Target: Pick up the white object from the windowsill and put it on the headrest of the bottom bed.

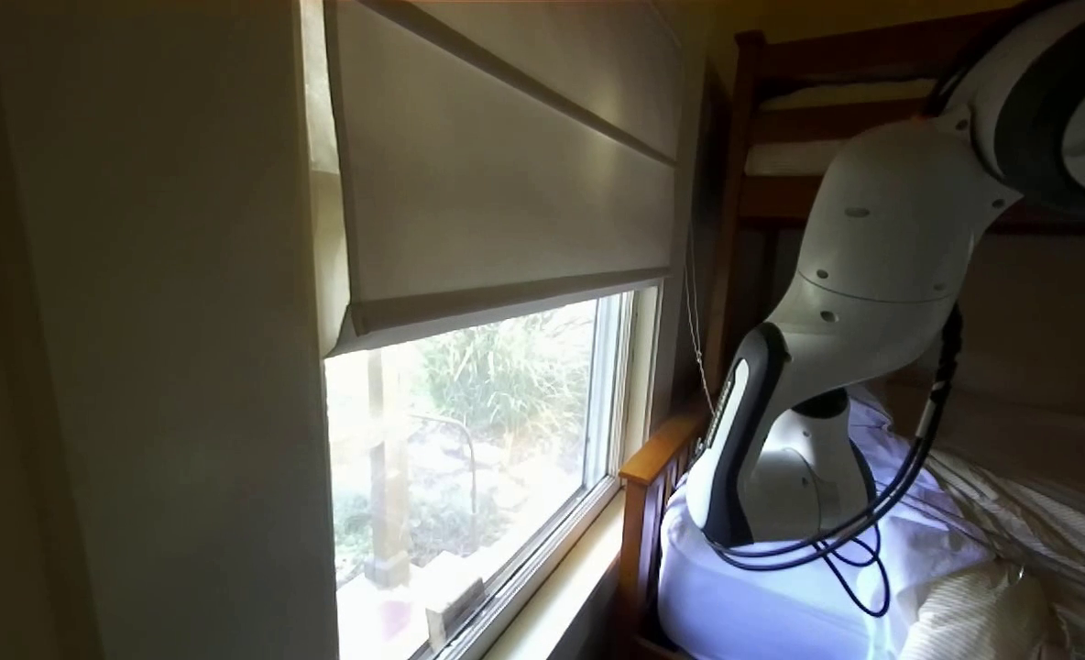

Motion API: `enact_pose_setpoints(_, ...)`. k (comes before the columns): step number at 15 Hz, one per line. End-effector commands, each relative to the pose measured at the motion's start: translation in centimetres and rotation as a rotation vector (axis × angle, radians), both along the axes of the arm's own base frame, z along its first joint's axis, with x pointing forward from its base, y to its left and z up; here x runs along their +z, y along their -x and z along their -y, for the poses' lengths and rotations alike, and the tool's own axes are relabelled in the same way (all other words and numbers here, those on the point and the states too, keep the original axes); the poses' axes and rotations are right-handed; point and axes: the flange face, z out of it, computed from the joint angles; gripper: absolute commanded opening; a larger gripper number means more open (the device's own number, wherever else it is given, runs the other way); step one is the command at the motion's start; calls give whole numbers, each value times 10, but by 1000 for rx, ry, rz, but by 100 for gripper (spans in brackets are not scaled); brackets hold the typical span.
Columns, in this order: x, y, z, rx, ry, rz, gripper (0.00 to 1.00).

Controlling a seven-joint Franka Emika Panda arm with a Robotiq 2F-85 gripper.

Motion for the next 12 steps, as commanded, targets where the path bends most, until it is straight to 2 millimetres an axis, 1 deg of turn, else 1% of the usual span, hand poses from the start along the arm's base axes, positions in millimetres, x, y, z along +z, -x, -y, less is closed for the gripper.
enact_pose_setpoints(1, 37, -1, 33, -86, -43, 66, 42)
enact_pose_setpoints(2, 19, -2, 24, -58, 0, 42, 67)
enact_pose_setpoints(3, 26, -2, 34, -75, -5, 52, 67)
enact_pose_setpoints(4, 31, -2, 39, -84, -11, 57, 67)
enact_pose_setpoints(6, 33, -3, 39, -84, -19, 62, 67)
enact_pose_setpoints(7, 33, -3, 38, -81, -20, 62, 42)
enact_pose_setpoints(8, 33, -8, 38, -92, -21, 71, 42)
enact_pose_setpoints(10, 40, -19, 48, -98, -14, 80, 42)
enact_pose_setpoints(12, 50, -32, 59, -45, 23, 50, 42)
